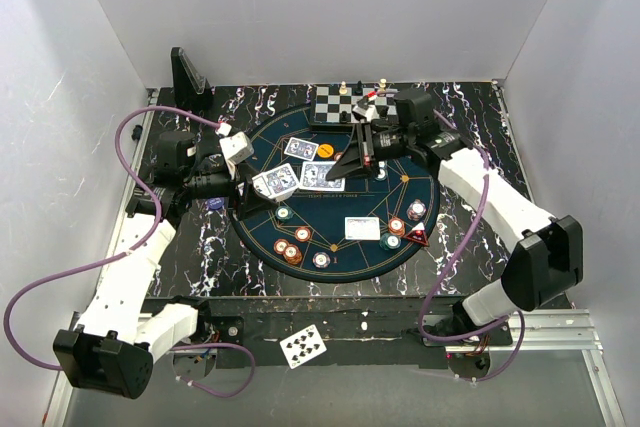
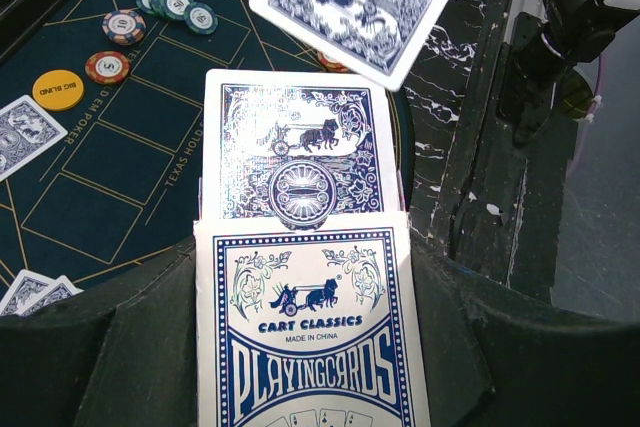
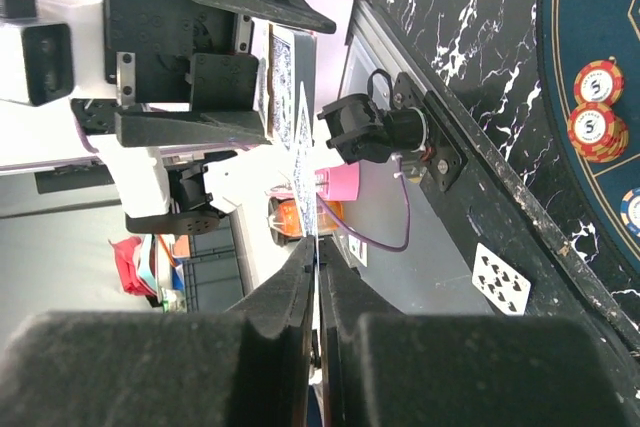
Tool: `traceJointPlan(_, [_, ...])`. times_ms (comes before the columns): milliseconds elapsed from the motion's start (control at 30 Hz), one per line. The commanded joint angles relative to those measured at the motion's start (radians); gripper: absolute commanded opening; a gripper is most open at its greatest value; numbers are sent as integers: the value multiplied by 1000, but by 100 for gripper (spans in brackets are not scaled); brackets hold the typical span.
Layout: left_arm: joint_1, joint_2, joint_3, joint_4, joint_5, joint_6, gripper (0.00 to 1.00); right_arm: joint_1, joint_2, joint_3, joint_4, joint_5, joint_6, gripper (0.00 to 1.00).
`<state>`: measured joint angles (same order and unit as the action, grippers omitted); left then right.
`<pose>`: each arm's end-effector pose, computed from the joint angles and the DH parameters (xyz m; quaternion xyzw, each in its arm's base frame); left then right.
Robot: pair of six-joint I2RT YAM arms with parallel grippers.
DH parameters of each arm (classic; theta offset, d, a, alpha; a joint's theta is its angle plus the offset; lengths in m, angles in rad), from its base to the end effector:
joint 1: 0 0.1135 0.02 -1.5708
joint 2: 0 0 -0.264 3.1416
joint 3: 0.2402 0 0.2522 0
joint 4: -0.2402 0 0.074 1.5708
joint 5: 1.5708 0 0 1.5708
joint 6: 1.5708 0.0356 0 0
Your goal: Distribute texas hold em gaming equipment
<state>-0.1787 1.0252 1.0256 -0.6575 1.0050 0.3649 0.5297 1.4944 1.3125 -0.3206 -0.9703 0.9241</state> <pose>0.1931 -0.0654 0.3424 0.4158 0.7006 -0.3944 0.4251 0.2735 0.1942 0.3461 -0.0836 0.7931 0.5992 0.0698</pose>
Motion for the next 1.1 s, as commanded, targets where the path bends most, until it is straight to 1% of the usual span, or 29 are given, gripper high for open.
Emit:
traceJointPlan(0, [2,-25,27,-1,4,16,0,-57,-52,24,15,-62,1,8])
traceJointPlan(100, [2,-25,31,-13,-3,25,0,-102,-48,18,26,-76,-1,5])
traceJointPlan(200, [4,-30,31,-25,-9,26,0,-149,-20,4,46,-71,-17,4])
traceJointPlan(267, [2,-31,28,-30,-3,23,0,-169,24,-6,92,-68,-16,3])
traceJointPlan(333, [2,-28,31,-30,0,19,0,-172,105,17,124,-50,-19,2])
traceJointPlan(433, [2,-22,45,-36,6,19,0,-168,274,103,118,39,-45,1])
traceJointPlan(533, [2,-19,51,-45,14,17,0,-159,487,253,68,126,-79,1])
traceJointPlan(700, [2,-25,53,-51,18,16,0,-128,720,467,81,202,-53,1])
traceJointPlan(800, [2,-24,56,-62,27,29,0,-106,799,539,127,243,-1,1])
traceJointPlan(900, [2,-16,53,-65,43,32,0,-80,845,574,164,329,31,1])
traceJointPlan(967, [2,-11,53,-68,49,35,0,-70,883,606,186,354,68,1])
traceJointPlan(1067, [2,-11,51,-68,55,39,0,-59,943,689,175,377,105,1])
